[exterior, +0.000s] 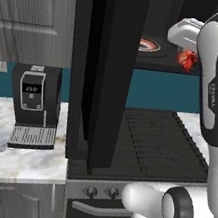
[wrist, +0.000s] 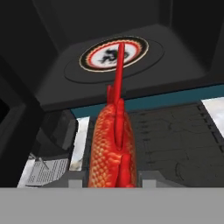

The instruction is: Transport the fish from the fridge to the microwave and turn on the microwave.

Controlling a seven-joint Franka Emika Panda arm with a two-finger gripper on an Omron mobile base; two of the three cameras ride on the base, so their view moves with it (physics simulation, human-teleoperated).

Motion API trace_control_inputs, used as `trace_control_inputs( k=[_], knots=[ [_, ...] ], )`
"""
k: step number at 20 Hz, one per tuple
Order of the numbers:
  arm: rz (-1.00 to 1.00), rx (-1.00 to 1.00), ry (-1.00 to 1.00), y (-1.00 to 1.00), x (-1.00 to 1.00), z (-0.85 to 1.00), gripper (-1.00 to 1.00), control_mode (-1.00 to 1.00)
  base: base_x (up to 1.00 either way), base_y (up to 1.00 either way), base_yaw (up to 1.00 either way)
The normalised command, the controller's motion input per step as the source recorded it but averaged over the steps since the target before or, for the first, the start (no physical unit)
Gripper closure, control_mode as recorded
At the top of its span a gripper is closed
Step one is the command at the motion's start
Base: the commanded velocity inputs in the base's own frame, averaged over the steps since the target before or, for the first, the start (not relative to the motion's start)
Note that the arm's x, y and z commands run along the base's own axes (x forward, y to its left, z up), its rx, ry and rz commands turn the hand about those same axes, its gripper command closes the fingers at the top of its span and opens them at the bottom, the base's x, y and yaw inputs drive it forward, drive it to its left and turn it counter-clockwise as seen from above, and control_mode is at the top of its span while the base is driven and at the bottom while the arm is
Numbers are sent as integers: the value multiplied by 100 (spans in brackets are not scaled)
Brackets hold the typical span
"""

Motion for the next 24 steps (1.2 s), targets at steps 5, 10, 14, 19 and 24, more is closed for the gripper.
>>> trace_control_inputs(
  k=[5,10,14,19,24],
  knots=[
    [0,10,0,0,53,0,100,-100,0,0,0],
    [0,8,0,0,52,0,100,-100,0,0,0],
    [0,9,0,0,47,0,100,-100,0,0,0],
    [-3,5,0,2,42,0,100,-100,0,0,0],
    [-4,0,-2,11,39,0,100,-100,0,0,0]
  ],
)
